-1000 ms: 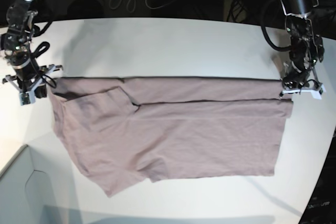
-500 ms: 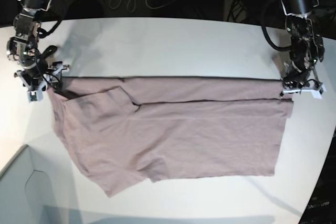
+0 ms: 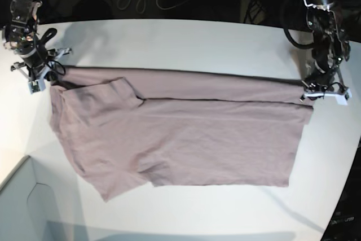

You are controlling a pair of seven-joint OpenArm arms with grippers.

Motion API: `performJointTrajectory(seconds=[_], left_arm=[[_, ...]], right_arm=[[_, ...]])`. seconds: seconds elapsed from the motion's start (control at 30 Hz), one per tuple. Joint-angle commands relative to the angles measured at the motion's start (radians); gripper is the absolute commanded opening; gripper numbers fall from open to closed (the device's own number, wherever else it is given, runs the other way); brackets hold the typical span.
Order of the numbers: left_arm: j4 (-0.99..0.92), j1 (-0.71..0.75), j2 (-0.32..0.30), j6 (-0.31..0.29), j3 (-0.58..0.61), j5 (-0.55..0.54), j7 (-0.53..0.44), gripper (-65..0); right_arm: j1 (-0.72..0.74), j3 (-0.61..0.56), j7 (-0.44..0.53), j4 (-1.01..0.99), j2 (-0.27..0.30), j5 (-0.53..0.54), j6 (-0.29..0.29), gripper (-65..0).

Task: Layout the t-shirt on the table in an organized manner, then fold the t-shirt properly
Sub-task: 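Grasp the folded edge with both grippers and drag the shirt back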

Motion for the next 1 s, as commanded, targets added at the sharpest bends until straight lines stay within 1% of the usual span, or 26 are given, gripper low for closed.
performJointTrajectory(seconds=[0.0,0.07,0.17,0.2,0.27,0.3,0.33,0.4,0.47,0.53,0.63,0.73,0.83,0.93,0.97], left_arm=[[0.063,-0.008,-0.02,-0.006,-0.006,-0.004,-0.023,-65.0],[0.132,-0.004,-0.02,-0.006,-0.014,-0.004,0.03,-65.0],[0.195,-0.028,-0.021,-0.006,-0.014,-0.004,0.097,-65.0],[0.204,-0.045,-0.021,-0.006,-0.014,-0.004,0.109,-65.0],[0.207,-0.085,-0.021,-0.002,-0.014,0.0,0.132,-65.0],[0.207,-0.107,-0.021,-0.002,-0.014,0.003,0.142,-65.0],[0.207,-0.131,-0.021,-0.002,-0.014,0.005,0.155,-65.0],[0.198,-0.18,-0.023,-0.001,-0.014,0.005,0.175,-65.0],[0.182,-0.223,-0.031,0.001,-0.014,0.005,0.197,-65.0],[0.172,-0.246,-0.049,0.001,-0.014,-0.003,0.223,-65.0],[0.172,-0.254,-0.057,-0.002,-0.015,-0.004,0.237,-65.0],[0.172,-0.232,-0.057,-0.004,-0.015,-0.004,0.237,-65.0],[0.179,-0.176,-0.057,-0.004,-0.015,-0.004,0.227,-65.0],[0.181,-0.116,-0.054,-0.004,-0.015,-0.004,0.227,-65.0],[0.181,-0.091,-0.054,-0.004,-0.018,-0.004,0.226,-65.0]], right_arm=[[0.011,0.005,0.033,0.055,0.017,0.018,0.024,-65.0],[0.007,0.005,0.021,0.122,0.018,0.018,0.029,-65.0],[0.024,0.004,-0.038,0.199,0.021,0.018,0.03,-65.0],[0.037,0.001,-0.055,0.224,0.032,0.018,0.03,-65.0],[0.074,-0.002,-0.104,0.254,0.05,0.018,0.03,-65.0],[0.096,-0.002,-0.128,0.264,0.052,0.018,0.035,-65.0],[0.123,-0.002,-0.151,0.268,0.054,0.018,0.055,-65.0],[0.191,-0.002,-0.205,0.273,0.066,0.015,0.056,-65.0],[0.244,-0.002,-0.266,0.273,0.086,-0.015,0.056,-65.0],[0.283,-0.002,-0.305,0.276,0.089,-0.054,0.056,-65.0],[0.292,0.002,-0.314,0.276,0.089,-0.077,0.056,-65.0],[0.24,0.005,-0.312,0.276,0.086,-0.076,0.056,-65.0],[0.18,0.009,-0.302,0.276,0.043,-0.074,0.056,-65.0],[0.105,0.035,-0.246,0.29,0.003,-0.074,0.056,-65.0],[0.074,0.045,-0.223,0.302,-0.02,-0.074,0.056,-65.0]])
